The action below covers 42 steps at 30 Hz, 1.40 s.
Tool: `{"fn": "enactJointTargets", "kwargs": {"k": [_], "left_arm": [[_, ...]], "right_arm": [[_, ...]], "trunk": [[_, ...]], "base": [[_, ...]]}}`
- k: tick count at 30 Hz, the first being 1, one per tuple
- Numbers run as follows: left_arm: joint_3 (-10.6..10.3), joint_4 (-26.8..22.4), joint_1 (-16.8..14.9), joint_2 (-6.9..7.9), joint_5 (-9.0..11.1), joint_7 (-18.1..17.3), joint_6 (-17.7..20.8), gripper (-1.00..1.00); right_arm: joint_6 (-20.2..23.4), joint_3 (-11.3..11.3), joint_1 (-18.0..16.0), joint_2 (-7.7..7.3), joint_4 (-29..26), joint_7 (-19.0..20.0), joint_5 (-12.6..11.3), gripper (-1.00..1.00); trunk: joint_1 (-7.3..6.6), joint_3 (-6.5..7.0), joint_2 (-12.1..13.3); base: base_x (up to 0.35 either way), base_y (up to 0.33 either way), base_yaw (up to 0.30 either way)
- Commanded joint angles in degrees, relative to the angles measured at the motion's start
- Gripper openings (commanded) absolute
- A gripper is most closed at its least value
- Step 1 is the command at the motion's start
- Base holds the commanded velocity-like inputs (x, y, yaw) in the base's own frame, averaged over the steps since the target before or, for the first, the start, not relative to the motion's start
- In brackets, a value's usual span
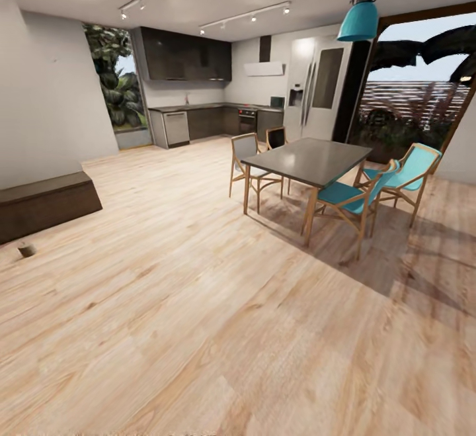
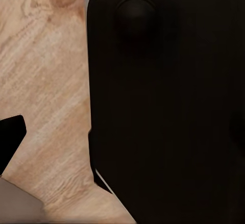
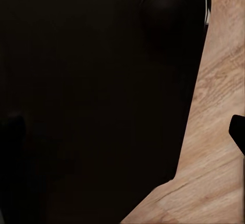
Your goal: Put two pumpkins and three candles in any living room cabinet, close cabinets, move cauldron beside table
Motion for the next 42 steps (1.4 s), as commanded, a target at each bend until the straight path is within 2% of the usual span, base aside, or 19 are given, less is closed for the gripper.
{"fn": "enactJointTargets", "kwargs": {"k": [1,27,33,42], "left_arm": [[0.0,-0.1,0.0,0.01,0.0,0.0,-0.1,1.00],[0.1,-0.1,0.0,0.01,0.2,0.0,-0.1,1.00],[0.2,-0.1,0.0,-0.66,0.1,-0.1,-0.2,1.00],[0.2,-0.5,-0.2,-0.05,0.2,-0.1,-0.2,1.00]], "right_arm": [[-0.2,0.3,0.0,0.00,0.1,-0.1,0.2,1.00],[-0.2,0.3,0.0,0.09,0.1,-0.1,-0.1,1.00],[-0.3,0.3,0.0,0.09,0.1,0.0,0.0,1.00],[-0.4,0.3,0.0,0.09,0.1,0.0,0.0,1.00]], "trunk": [[0.00,-0.11,0.0],[0.00,-1.77,0.0],[0.00,-2.16,0.0],[0.00,-2.77,0.0]], "base": [[0.000,0.000,0.204],[0.000,0.000,0.204],[0.000,0.000,0.203],[0.000,0.000,0.194]]}}
